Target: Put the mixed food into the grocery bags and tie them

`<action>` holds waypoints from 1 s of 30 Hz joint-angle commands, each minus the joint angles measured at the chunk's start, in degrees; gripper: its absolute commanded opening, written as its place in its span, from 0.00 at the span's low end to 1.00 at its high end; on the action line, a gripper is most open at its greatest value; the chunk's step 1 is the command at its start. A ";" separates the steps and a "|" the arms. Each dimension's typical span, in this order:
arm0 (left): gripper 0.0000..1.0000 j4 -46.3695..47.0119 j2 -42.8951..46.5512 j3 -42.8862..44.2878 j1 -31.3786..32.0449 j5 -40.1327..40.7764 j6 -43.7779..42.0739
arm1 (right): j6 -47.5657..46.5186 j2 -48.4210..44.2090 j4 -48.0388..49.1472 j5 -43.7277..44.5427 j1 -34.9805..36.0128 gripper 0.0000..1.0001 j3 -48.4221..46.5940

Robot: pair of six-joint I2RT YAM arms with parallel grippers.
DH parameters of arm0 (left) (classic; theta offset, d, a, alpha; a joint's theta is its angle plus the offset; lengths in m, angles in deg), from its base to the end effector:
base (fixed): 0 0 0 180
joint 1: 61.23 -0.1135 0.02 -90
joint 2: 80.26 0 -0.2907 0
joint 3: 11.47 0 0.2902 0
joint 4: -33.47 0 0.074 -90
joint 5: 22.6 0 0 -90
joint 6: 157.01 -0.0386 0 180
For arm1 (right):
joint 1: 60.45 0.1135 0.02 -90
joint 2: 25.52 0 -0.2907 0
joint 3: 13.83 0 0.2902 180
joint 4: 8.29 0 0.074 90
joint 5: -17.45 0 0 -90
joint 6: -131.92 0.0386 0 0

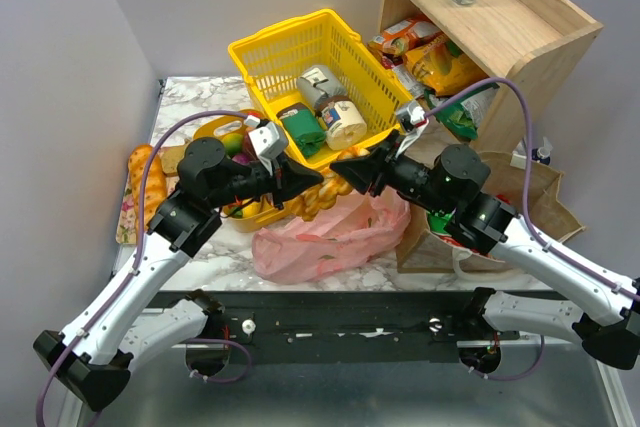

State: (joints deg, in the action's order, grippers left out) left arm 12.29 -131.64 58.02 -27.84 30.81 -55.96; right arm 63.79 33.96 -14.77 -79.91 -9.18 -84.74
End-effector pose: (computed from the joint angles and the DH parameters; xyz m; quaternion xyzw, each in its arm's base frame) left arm 0.1704 -0.1399 0.4252 0.3453 0.6342 -0.4579 0.5185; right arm 0.1642 0.2127 0.4311 -0.2169 0.6404 0.4730 0.5648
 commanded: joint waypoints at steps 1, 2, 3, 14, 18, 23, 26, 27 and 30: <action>0.00 3.63 0.93 -0.61 0.19 -1.63 0.46 | -0.25 0.28 -0.70 3.22 -0.29 0.27 0.97; 0.01 3.11 0.75 -0.61 0.19 -1.28 0.46 | -0.68 0.19 -1.32 4.53 -0.20 0.22 0.97; 0.14 2.23 0.49 -0.43 0.19 -0.59 0.20 | -1.12 -0.24 -2.89 5.41 -0.29 0.15 0.97; 0.99 -19.20 4.26 -1.75 -0.08 28.77 -2.53 | -10.78 -6.75 -18.19 22.90 -0.29 0.06 1.32; 0.99 -25.36 4.53 -2.01 -0.25 28.16 -0.94 | -11.76 -7.10 -21.62 24.84 -0.29 0.05 2.46; 0.99 -31.16 6.19 -1.75 -0.25 29.47 0.20 | -13.60 -5.26 -21.71 25.63 -0.20 0.05 3.61; 0.99 -33.71 7.34 -0.43 -0.25 31.06 0.81 | -14.92 -2.01 -22.06 25.64 -0.20 0.02 2.47; 0.99 -35.98 6.91 0.00 -0.34 30.45 1.25 | -15.19 0.00 -22.67 25.55 -0.20 0.01 1.95; 0.99 -40.03 6.29 0.80 -0.34 27.81 3.18 | -16.07 2.47 -23.29 24.76 -0.03 0.01 0.27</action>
State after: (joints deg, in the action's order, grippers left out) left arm -19.82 -125.28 57.08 -27.91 59.33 -55.55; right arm 50.26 33.55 -36.28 -56.43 -9.21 -81.90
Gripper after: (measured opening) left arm 0.988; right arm 0.223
